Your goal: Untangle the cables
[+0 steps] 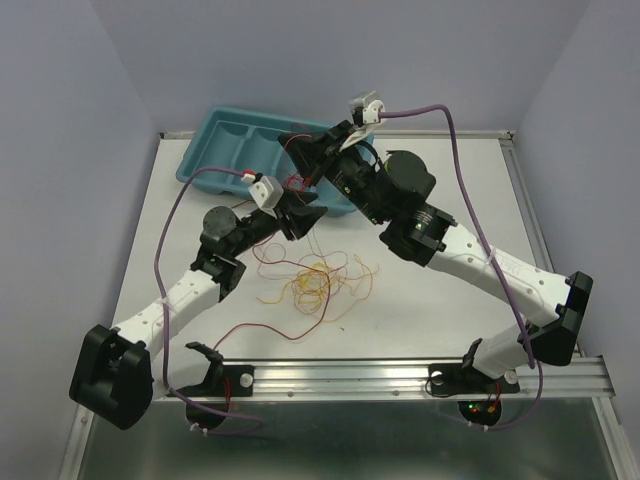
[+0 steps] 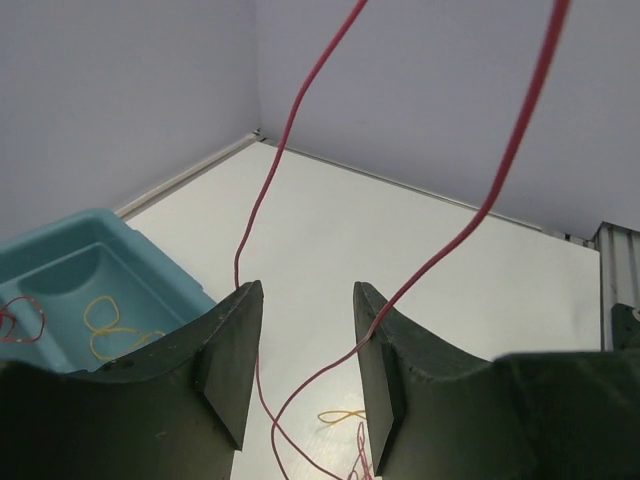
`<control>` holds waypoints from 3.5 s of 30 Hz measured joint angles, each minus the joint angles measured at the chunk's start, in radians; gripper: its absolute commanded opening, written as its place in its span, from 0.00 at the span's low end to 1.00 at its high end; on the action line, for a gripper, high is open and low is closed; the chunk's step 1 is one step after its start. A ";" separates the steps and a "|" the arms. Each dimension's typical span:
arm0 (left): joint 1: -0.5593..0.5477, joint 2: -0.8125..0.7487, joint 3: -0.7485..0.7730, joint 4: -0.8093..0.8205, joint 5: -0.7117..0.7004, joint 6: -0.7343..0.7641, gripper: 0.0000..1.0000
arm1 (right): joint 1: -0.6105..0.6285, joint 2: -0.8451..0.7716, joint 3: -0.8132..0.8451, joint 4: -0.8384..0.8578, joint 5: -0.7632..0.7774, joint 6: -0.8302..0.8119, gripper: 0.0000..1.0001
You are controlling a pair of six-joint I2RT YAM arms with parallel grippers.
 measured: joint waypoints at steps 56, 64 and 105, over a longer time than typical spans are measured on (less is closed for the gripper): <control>-0.021 0.149 0.084 -0.175 -0.171 0.142 0.00 | 0.000 -0.147 -0.171 0.002 0.141 0.051 0.01; 0.026 0.097 0.113 -0.252 -0.094 0.139 0.00 | 0.000 -0.475 -0.475 0.004 0.404 0.093 0.00; 0.105 0.334 1.374 -0.963 -0.594 0.367 0.00 | -0.006 -0.249 -1.019 0.324 0.170 0.107 0.99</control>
